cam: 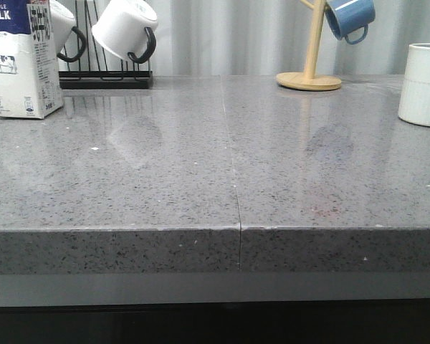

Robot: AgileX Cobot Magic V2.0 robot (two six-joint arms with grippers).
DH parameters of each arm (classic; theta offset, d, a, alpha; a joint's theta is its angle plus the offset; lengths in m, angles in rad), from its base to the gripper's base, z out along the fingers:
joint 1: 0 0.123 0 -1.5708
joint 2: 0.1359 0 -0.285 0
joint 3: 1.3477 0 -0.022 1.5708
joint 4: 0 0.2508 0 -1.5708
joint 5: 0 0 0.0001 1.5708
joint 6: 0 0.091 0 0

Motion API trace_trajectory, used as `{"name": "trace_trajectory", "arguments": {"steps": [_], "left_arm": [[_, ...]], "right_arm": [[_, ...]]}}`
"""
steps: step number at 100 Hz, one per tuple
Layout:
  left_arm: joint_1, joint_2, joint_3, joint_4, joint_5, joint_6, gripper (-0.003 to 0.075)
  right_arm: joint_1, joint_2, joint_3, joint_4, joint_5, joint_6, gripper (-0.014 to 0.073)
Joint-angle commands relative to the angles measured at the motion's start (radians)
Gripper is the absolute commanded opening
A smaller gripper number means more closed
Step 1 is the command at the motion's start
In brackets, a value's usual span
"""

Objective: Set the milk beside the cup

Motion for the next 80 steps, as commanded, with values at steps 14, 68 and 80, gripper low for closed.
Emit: {"name": "trace_trajectory", "arguments": {"steps": [14,68,80], "left_arm": [[0.000,-0.032,0.042,-0.009,-0.085,-0.002,-0.0021],[0.000,-0.032,0.042,-0.009,-0.085,-0.002,-0.0021],[0.000,-0.032,0.042,-0.009,-0.085,-0.002,-0.0021]], "right_arm": [[0.000,0.163,-0.039,-0.009,-0.332,-0.002,0.0342],[-0.180,0.510,-0.050,0.010,-0.695,-0.013,0.0342],[-0.207,0.585,-0.079,0.016,-0.728,-0.013,0.0342]]}}
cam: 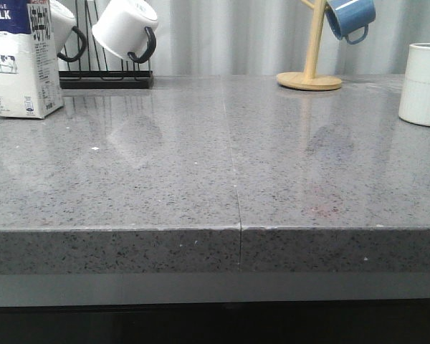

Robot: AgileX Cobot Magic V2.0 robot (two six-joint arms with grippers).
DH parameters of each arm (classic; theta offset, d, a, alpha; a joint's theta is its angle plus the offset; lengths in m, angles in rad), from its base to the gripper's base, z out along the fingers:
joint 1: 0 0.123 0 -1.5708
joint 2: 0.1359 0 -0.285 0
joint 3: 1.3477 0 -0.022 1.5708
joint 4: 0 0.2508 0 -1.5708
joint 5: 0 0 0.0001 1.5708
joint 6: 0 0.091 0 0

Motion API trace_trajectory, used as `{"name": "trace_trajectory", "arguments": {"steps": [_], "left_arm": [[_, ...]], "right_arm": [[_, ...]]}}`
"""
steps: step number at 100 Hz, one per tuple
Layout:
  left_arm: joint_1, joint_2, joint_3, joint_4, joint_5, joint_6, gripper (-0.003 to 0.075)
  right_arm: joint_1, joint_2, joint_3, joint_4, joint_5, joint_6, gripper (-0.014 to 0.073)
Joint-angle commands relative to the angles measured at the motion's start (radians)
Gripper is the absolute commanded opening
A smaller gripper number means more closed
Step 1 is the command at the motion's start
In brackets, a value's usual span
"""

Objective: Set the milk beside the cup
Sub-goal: 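Reach the right gripper to the white HOME mug and grasp its handle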

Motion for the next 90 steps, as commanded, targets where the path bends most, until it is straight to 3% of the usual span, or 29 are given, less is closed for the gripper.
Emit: {"name": "trace_trajectory", "arguments": {"steps": [1,56,90], "left_arm": [[0.000,-0.032,0.042,-0.009,-0.085,-0.002,-0.0021],[0.000,-0.032,0.042,-0.009,-0.085,-0.002,-0.0021],[0.000,-0.032,0.042,-0.009,-0.085,-0.002,-0.0021]], "right_arm": [[-0.021,0.042,-0.056,0.004,-0.110,-0.006,0.0342],[-0.024,0.393,-0.250,0.004,-0.237,-0.006,0.0342],[-0.024,0.563,-0.392,0.004,-0.242,-0.006,0.0342]]}}
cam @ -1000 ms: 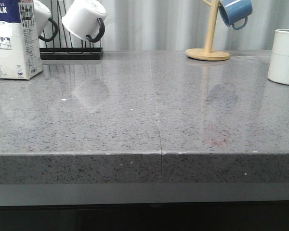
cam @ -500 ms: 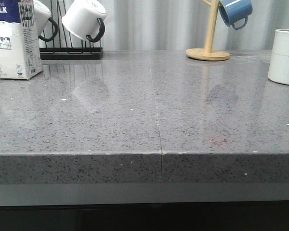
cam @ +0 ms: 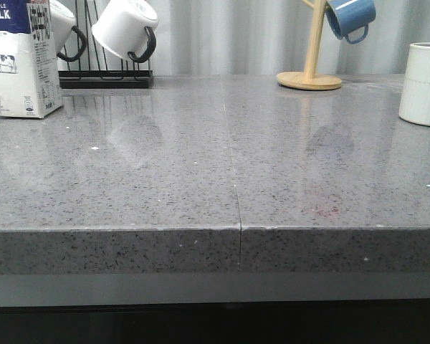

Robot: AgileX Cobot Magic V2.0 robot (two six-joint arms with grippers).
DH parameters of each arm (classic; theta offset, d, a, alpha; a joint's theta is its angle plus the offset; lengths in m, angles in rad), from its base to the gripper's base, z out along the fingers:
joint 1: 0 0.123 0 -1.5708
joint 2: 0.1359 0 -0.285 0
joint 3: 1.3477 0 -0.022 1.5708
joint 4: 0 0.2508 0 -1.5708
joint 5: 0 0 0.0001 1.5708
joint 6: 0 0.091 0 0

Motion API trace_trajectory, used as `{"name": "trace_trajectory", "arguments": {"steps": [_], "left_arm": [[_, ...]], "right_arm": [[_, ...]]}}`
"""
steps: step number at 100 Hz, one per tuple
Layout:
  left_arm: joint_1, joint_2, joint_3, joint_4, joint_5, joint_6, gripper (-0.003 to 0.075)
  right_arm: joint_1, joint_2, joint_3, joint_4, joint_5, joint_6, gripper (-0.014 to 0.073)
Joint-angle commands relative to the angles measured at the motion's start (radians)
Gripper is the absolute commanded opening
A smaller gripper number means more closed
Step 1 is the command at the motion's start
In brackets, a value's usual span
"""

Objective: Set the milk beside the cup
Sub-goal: 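Reach the right gripper to the white HOME mug and grasp its handle, then carry the HOME mug toward the table centre and set it down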

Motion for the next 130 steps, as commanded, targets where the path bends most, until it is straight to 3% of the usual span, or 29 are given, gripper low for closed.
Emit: {"name": "trace_trajectory", "arguments": {"steps": [1,21,40,54,94,113,130], "left_arm": [[0.000,-0.032,0.042,-0.009,-0.085,-0.002,-0.0021],[0.000,-0.032,0.042,-0.009,-0.085,-0.002,-0.0021],[0.000,-0.032,0.042,-0.009,-0.085,-0.002,-0.0021],[0.000,-0.032,0.042,-0.009,-0.085,-0.002,-0.0021],[0.000,-0.032,0.042,-0.009,-0.085,-0.002,-0.0021],[0.000,-0.032,0.042,-0.009,-0.085,-0.002,-0.0021],[0.000,-0.032,0.042,-0.009,-0.085,-0.002,-0.0021]], "right_arm": [[-0.006,0.002,-0.061,0.001,-0.090,-0.005,0.0342],[-0.006,0.071,-0.129,0.001,-0.090,-0.005,0.0322],[-0.006,0.080,-0.143,0.001,-0.090,-0.005,0.0066],[-0.006,0.080,-0.143,0.001,-0.090,-0.005,-0.0035],[0.018,0.024,-0.142,-0.024,-0.070,-0.005,-0.0038],[0.141,-0.088,-0.142,-0.126,-0.008,-0.003,-0.0038],[0.299,-0.117,-0.143,-0.130,0.035,-0.002,-0.0038]]}}
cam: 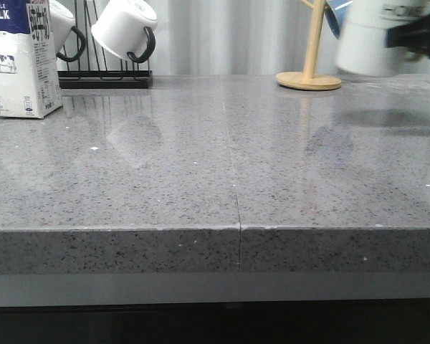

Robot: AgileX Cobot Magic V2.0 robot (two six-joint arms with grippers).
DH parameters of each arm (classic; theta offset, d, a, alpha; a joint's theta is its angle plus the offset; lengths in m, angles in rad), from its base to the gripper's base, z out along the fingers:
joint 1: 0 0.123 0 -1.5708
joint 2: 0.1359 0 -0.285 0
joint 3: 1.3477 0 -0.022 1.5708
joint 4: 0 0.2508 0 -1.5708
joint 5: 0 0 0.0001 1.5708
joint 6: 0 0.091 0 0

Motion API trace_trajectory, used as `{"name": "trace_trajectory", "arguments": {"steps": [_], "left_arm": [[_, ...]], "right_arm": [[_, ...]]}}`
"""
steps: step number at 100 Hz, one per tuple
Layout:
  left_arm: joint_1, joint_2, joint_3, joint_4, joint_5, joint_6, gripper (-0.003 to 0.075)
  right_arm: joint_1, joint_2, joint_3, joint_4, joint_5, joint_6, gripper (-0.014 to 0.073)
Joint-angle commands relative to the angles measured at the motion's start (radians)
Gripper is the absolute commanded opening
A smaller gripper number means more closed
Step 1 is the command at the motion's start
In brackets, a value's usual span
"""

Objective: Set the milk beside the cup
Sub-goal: 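Carry the HOME mug toward the table centre and set it down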

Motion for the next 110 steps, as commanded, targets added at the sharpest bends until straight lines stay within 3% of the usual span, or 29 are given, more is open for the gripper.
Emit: {"name": "trace_trajectory", "arguments": {"steps": [1,18,37,86,110], "left_arm": [[0.000,-0.032,0.042,-0.009,-0.085,-0.002,-0.0021],[0.000,-0.032,0.042,-0.009,-0.085,-0.002,-0.0021],[0.000,-0.032,0.042,-0.009,-0.085,-0.002,-0.0021],[0.000,-0.032,0.042,-0.009,-0.085,-0.002,-0.0021],[0.000,-0.032,0.042,-0.009,-0.085,-0.002,-0.0021]], "right_arm": [[0.073,-0.050,-0.029,-0.017,-0.057,0.001,-0.0038],[0.229,-0.048,-0.029,-0.016,-0.056,0.045,-0.0038],[0.335,0.000,-0.038,-0.016,-0.072,0.060,-0.0038],[0.352,0.130,-0.073,-0.019,-0.057,0.060,-0.0033],[0.352,0.130,-0.073,-0.019,-0.040,0.060,0.0162]]}}
